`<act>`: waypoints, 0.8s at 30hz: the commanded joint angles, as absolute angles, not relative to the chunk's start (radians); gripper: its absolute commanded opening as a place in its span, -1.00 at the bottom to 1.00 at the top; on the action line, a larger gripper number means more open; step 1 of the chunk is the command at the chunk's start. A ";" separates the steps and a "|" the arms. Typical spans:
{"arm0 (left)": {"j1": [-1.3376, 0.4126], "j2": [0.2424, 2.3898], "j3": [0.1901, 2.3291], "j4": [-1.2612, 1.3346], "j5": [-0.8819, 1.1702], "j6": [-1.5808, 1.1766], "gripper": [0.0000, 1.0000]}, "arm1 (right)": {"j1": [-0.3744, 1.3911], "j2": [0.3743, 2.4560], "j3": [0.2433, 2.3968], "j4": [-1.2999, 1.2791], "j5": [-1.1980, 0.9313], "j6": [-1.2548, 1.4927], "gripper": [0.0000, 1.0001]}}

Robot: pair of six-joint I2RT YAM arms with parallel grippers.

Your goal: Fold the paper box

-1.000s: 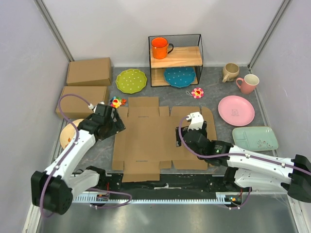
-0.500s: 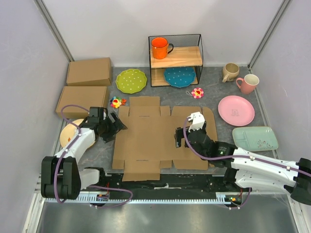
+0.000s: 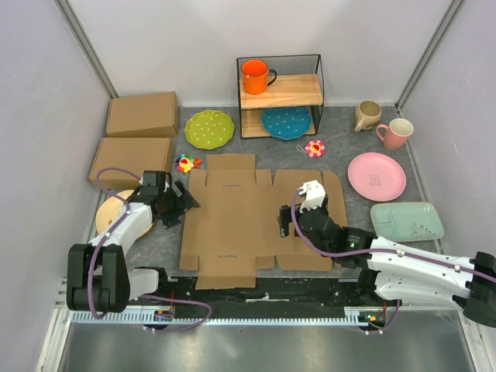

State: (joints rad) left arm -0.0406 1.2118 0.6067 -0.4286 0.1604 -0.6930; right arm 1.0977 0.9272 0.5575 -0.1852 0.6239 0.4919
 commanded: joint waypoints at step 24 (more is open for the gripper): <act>-0.074 1.269 0.583 -0.261 0.555 -0.597 -0.22 | 1.101 0.954 0.604 -0.158 0.597 0.499 0.96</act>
